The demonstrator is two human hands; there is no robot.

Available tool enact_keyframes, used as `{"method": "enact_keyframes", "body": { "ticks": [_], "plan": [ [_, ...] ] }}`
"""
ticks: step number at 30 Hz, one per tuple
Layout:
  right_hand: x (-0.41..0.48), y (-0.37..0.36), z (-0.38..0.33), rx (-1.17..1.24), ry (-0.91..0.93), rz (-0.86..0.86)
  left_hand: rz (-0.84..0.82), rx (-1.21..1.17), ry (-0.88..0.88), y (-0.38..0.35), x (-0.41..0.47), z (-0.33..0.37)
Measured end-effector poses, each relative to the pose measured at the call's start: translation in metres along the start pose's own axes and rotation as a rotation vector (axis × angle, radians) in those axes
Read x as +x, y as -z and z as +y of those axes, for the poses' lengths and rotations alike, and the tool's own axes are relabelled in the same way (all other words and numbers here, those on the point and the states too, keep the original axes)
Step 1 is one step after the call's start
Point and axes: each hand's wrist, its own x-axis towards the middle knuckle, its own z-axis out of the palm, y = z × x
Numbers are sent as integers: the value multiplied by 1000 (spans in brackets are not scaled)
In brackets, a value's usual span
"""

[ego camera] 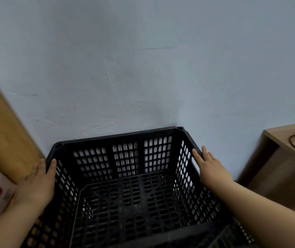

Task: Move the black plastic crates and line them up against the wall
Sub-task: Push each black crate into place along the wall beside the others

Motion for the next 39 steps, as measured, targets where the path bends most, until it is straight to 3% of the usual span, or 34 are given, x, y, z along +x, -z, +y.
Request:
{"method": "enact_keyframes", "body": {
  "ticks": [4,15,26,39],
  "plan": [
    [2,-2,-6,58,7,29,-38,-23,27,7,-11,0],
    [13,-6,-6,-89,39,70,-20,-226,2,-4,4,-4],
    [3,-11,-8,-28,44,94,-19,-206,-21,-11,10,-9],
    [8,-11,-3,-198,106,129,43,-196,-35,-19,5,-5]
  ]
}}
